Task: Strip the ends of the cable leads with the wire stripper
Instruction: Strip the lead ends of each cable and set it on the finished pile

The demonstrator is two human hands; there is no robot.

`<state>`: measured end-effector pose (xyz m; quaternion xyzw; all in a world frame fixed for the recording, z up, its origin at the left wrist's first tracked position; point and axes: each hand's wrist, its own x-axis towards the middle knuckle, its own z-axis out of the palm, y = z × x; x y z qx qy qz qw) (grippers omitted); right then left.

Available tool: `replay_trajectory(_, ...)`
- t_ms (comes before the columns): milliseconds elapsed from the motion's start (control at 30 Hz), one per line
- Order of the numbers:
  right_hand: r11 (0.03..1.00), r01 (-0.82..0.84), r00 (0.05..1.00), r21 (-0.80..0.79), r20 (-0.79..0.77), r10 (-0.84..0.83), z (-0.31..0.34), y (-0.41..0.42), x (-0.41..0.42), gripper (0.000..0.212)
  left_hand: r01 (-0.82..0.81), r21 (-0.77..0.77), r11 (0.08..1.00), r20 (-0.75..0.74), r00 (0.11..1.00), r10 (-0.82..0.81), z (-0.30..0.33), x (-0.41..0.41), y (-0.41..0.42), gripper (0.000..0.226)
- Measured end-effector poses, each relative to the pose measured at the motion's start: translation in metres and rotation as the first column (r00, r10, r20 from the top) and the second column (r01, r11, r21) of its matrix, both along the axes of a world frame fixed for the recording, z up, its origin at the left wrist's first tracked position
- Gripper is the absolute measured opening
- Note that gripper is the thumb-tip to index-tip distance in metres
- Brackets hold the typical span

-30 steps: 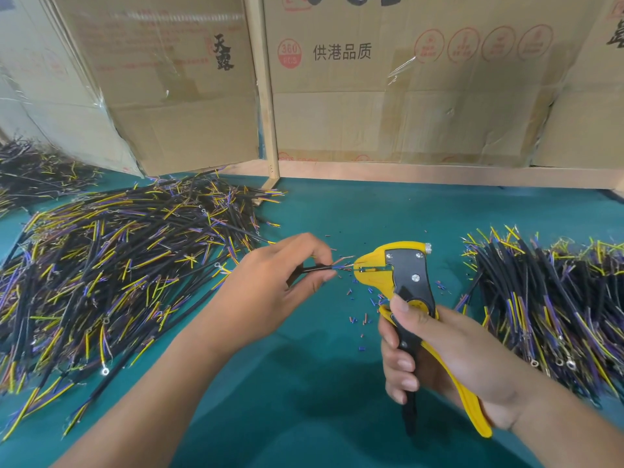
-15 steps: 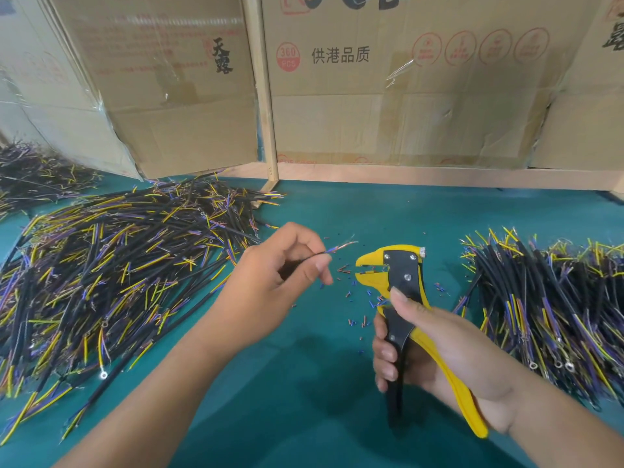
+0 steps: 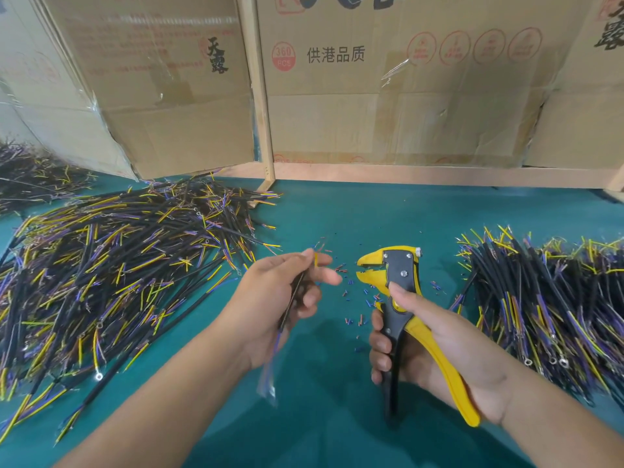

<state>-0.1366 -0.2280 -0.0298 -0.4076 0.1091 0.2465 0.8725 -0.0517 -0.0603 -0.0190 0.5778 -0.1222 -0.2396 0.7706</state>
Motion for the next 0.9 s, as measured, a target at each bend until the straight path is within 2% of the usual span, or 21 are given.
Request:
replay_trajectory(33, 0.998, 0.054, 0.989, -0.025, 0.139, -0.05, -0.019, -0.01, -0.016, 0.062, -0.01, 0.01, 1.0, -0.049, 0.999, 0.01, -0.002, 0.001, -0.001, 0.023)
replay_trajectory(67, 0.986, 0.143, 0.979, -0.089, 0.161, -0.127, -0.026, -0.009, -0.016, 0.062, -0.014, 0.024, 1.0, -0.075, 0.997, 0.016, -0.004, 0.001, -0.001, 0.023)
replay_trajectory(133, 0.973, 0.15, 0.984, -0.177, 0.122, -0.129, -0.02, -0.016, -0.013, 0.062, -0.019, 0.05, 0.999, -0.079, 0.997, 0.023, -0.007, 0.001, -0.002, 0.021)
replay_trajectory(533, 0.992, 0.089, 0.994, -0.085, 0.067, -0.083, -0.038, -0.027, -0.006, 0.052, -0.133, 0.139, 0.981, 0.115, 0.986, 0.117, -0.014, 0.0, -0.008, 0.021)
replay_trajectory(667, 0.995, 0.08, 0.996, -0.055, 0.052, -0.077, -0.038, -0.027, -0.006, 0.05, -0.134, 0.074, 0.988, 0.061, 0.99, 0.13, -0.006, -0.002, -0.011, 0.021)
replay_trajectory(767, 0.997, 0.067, 0.997, -0.032, 0.041, -0.066, -0.036, -0.029, -0.008, 0.049, -0.043, -0.023, 0.999, -0.011, 0.999, 0.042, 0.011, -0.011, -0.031, 0.022)
replay_trajectory(900, 0.998, 0.061, 0.998, -0.02, 0.024, -0.06, -0.034, -0.028, -0.008, 0.042, 0.181, 0.06, 0.982, 0.112, 0.976, -0.187, 0.05, -0.029, -0.084, 0.038)
